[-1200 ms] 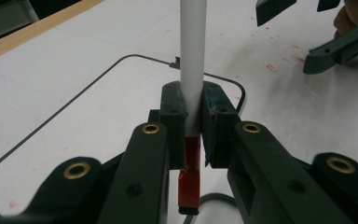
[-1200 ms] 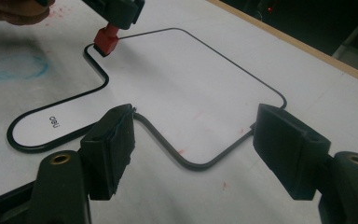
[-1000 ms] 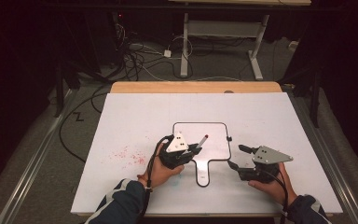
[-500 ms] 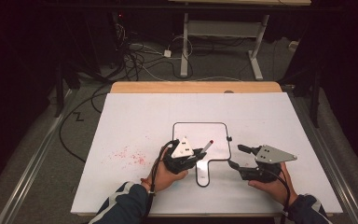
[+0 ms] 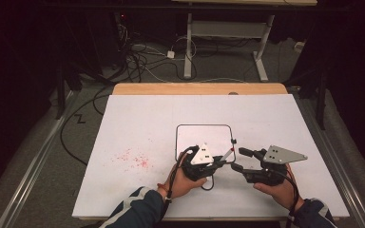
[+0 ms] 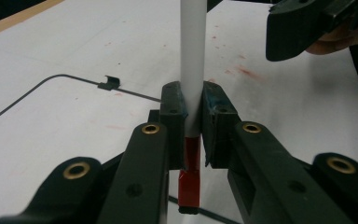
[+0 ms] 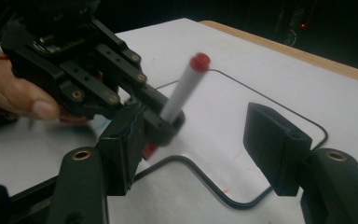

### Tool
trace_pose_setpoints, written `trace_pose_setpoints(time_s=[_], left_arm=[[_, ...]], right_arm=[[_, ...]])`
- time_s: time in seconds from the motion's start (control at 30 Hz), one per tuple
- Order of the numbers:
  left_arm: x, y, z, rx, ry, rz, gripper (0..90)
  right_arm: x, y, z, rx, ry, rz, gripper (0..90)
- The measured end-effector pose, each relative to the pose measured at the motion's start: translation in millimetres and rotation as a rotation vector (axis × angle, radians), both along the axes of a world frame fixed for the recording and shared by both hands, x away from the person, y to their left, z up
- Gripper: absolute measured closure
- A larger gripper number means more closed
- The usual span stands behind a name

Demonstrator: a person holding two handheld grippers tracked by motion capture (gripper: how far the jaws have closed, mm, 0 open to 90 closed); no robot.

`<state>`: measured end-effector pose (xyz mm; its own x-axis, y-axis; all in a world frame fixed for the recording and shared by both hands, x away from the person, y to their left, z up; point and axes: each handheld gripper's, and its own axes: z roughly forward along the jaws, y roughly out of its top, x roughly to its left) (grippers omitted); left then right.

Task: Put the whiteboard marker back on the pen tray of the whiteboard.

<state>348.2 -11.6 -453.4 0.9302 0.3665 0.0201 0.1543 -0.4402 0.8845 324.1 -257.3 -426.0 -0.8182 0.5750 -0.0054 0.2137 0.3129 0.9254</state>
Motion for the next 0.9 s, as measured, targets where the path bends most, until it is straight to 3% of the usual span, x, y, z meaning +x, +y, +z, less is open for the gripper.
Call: trace_pose_setpoints(time_s=[0.23, 0.33, 0.43, 0.57, 0.63, 0.7, 0.77, 0.83, 0.9], left_arm=[[1.0, -13.0, -2.0, -0.003, 0.006, -0.018, 78.8], [0.7, -16.8, -2.8, -0.001, 0.002, -0.02, 78.7], [1.1, -19.4, -3.2, -0.007, 0.006, -0.019, 78.7], [0.6, -22.6, -3.9, -0.005, 0.01, -0.025, 78.7], [0.7, -23.8, -4.5, -0.003, 0.014, -0.026, 78.7], [1.9, -24.4, -5.3, -0.009, 0.022, -0.017, 78.4], [3.0, -24.4, -5.7, 0.003, 0.033, 0.01, 70.7], [2.5, -18.4, -3.9, 0.033, 0.052, 0.029, 56.0], [-0.2, -2.6, 1.0, 0.044, 0.034, 0.054, 47.0]], right_arm=[[-1.9, 1.9, 1.4, 0.02, 0.002, 0.001, 44.8], [-2.0, 3.1, 1.9, 0.033, 0.002, -0.01, 50.6], [-2.3, 2.8, 3.1, 0.033, -0.01, -0.033, 63.2], [1.1, 0.4, 2.9, 0.038, 0.01, -0.047, 67.5], [2.4, 1.1, 2.2, 0.032, 0.011, -0.05, 75.7], [4.3, 0.9, 2.8, 0.033, 0.025, -0.052, 78.5], [5.2, 1.5, 4.5, 0.025, 0.033, -0.057, 80.8], [7.3, 0.6, 8.4, 0.005, 0.034, -0.083, 80.9], [12.9, -4.2, 13.1, 0.015, 0.07, -0.103, 80.9]])
